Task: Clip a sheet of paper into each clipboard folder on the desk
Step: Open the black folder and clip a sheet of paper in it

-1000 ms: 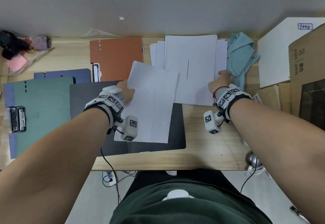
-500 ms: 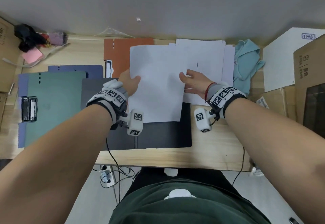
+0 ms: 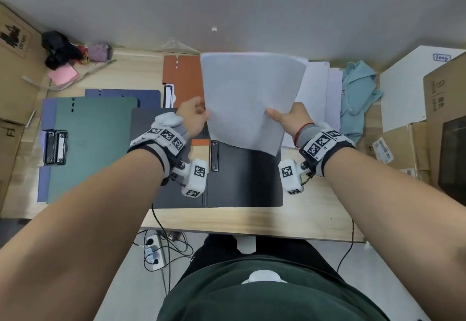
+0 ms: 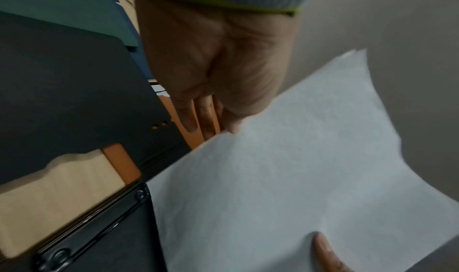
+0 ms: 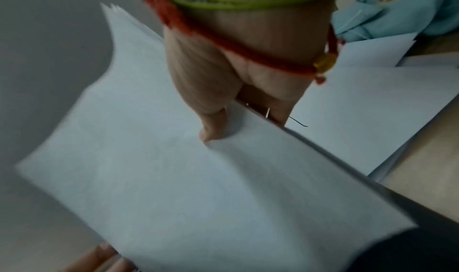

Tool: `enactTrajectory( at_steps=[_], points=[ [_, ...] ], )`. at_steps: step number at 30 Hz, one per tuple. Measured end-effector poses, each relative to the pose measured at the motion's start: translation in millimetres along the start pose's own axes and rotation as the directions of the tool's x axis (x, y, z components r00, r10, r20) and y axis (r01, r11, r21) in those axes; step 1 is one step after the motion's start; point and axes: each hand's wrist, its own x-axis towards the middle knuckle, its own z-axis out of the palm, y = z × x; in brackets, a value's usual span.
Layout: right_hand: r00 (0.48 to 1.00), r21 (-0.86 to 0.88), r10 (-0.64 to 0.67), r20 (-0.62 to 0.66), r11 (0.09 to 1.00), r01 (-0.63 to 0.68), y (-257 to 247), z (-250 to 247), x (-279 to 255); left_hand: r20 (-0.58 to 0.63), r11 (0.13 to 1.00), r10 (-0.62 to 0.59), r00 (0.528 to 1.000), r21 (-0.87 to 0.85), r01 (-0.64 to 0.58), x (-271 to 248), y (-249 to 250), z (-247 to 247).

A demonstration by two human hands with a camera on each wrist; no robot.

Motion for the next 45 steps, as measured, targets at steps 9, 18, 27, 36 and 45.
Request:
enactTrajectory(
  at_steps=[9, 18, 27, 36, 45],
  points=[
    [0.977, -0.338, 0.205, -0.052, 0.917, -0.211, 39, -13, -8, 0.134, 0.929, -0.370, 0.919, 0.037, 0.368, -13, -45, 13],
    [0.934, -0.502, 0.353, -0.054, 0.799, -0.331, 91, 0, -8, 0.055, 0.737, -0.407, 0.912, 0.609, 0.292, -13, -73, 45],
    [0.932, -0.500, 0.363, -0.001, 0.807, -0.315, 96, 13, 5, 0.010, 0.617, -0.403, 0.915, 0.741, 0.264, 5, -74, 72],
    [0.918, -0.489, 0.396, 0.017, 0.804, -0.338, 111, 17, 14, -0.063, 0.600, -0.499, 0.864, 0.694, 0.397, 17, -76, 77],
    [0.913, -0.453, 0.407, 0.033, 0.820, -0.349, 113, 20, 17, 0.088, 0.805, -0.546, 0.833, 0.331, 0.493, 15, -103, 52]
  ],
)
